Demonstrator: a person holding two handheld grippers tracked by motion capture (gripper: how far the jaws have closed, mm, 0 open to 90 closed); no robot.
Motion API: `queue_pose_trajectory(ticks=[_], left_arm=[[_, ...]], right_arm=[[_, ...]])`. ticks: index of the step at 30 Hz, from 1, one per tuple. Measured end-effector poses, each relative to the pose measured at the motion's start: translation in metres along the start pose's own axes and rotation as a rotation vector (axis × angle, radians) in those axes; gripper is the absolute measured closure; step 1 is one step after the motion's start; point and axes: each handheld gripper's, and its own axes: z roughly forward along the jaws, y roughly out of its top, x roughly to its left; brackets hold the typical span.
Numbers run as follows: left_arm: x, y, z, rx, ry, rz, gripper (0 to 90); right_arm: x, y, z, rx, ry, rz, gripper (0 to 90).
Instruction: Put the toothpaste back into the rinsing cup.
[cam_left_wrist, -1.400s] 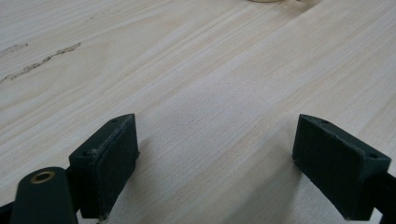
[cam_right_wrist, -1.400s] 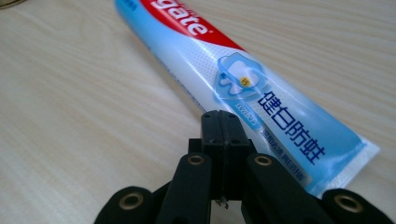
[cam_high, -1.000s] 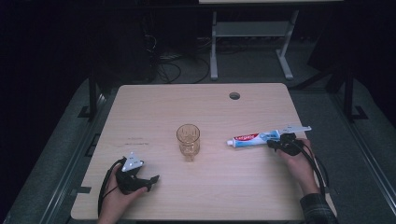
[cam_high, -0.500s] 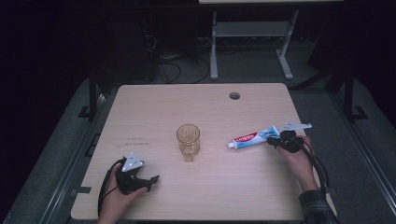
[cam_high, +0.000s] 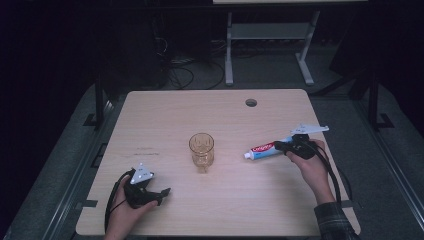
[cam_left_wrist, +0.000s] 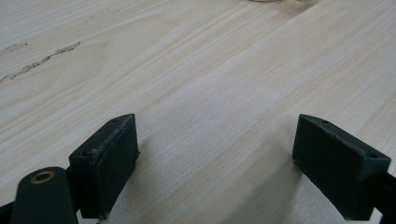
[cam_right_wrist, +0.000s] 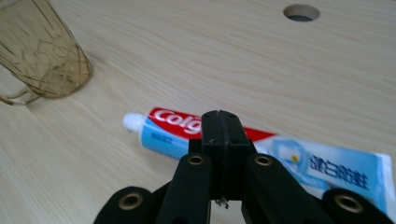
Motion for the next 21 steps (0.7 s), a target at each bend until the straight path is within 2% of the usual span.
queue_pose_trajectory(ticks=[12, 21], left_arm=[[0.0, 0.0, 0.0, 0.0, 0.0, 0.0, 13.4], [0.0, 0.0, 0.0, 0.0, -0.001, 0.002, 13.4]], right_arm=[[0.021, 0.025, 0.018, -0.031, 0.051, -0.033, 90.0], [0.031, 0.034, 0.043, 0.0, 0.072, -0.055, 90.0]])
